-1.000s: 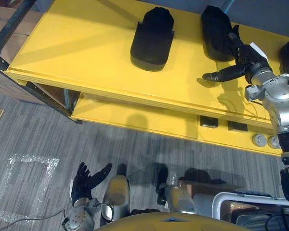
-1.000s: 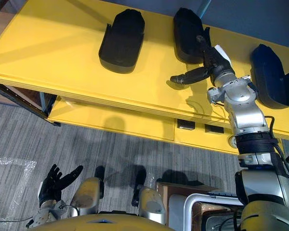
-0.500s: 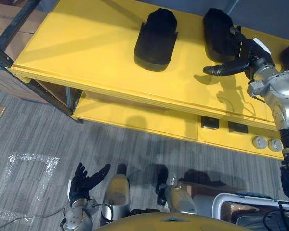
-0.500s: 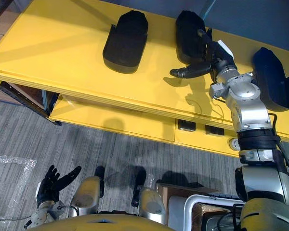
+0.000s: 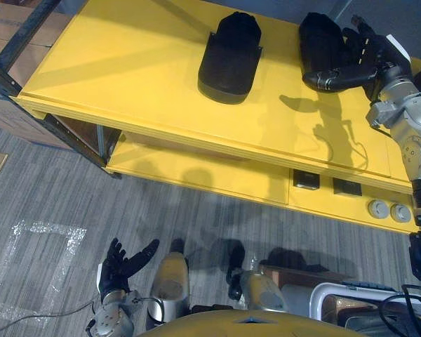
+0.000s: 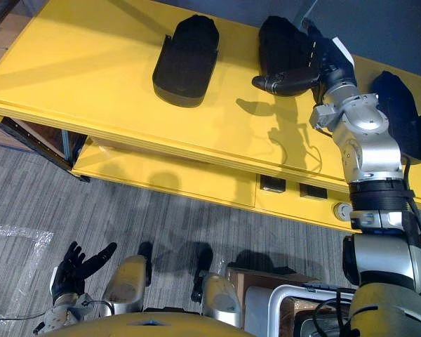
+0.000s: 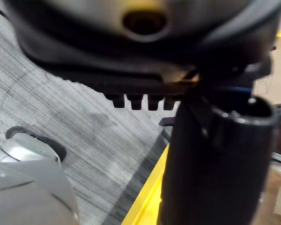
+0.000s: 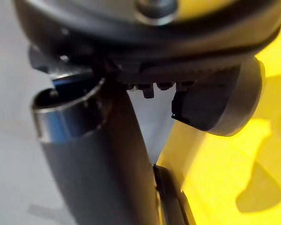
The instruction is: Walk over and take three plastic housings, then place them on the shelf
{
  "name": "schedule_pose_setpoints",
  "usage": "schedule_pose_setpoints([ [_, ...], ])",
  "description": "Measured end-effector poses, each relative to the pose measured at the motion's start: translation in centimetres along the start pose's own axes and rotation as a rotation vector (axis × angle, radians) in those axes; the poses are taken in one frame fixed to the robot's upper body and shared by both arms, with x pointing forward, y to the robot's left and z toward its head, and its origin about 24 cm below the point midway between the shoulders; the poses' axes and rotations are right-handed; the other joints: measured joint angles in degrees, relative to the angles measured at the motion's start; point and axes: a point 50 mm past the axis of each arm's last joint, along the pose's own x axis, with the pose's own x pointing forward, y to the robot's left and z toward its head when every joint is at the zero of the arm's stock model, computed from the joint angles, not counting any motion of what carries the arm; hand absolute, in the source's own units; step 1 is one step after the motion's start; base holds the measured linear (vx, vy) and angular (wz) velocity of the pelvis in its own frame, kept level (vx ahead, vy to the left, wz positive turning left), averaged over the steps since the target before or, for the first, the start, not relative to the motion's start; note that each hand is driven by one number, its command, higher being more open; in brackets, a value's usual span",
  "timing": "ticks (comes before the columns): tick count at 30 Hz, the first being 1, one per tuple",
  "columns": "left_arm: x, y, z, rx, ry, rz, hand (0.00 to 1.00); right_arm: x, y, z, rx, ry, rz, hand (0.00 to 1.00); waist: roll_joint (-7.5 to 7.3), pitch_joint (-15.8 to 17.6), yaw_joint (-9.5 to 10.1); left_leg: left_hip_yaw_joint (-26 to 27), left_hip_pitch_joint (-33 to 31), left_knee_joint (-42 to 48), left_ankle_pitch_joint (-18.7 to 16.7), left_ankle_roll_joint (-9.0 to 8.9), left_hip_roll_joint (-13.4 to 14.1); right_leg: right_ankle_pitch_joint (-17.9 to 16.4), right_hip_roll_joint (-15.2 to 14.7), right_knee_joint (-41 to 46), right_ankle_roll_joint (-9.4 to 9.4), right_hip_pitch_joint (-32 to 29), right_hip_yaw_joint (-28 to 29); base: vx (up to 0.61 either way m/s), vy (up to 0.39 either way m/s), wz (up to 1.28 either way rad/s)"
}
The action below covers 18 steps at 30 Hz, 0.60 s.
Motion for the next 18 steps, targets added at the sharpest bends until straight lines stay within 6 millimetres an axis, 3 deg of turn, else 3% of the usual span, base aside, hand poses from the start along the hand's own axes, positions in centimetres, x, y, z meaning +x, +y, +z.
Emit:
schedule_pose_setpoints([
  [11, 0.0, 0.1, -0.2, -0.004, 0.01, 0.013, 1.0, 1.3, -1.1, -2.3, -0.021, 0.225, -0.046, 1.0, 1.35, -0.02, 0.58, -0.32, 0.2, 0.08, 0.14, -0.04, 0.02, 0.0, 0.31, -0.01, -0.01, 0.39, -0.45, 0.0, -0.002, 0.01],
  [18, -0.2, -0.3, -0.5, 0.001, 0.021, -0.003, 1.0, 1.0, -2.4, -1.8, -0.065, 0.302, 0.024, 1.0, 2.05, 0.1, 1.39, -0.39, 0.44, -0.02, 0.21, -0.05, 0.07, 0.01, 0.41, -0.05, -0.02, 0.64, -0.5, 0.0, 0.0, 0.0],
])
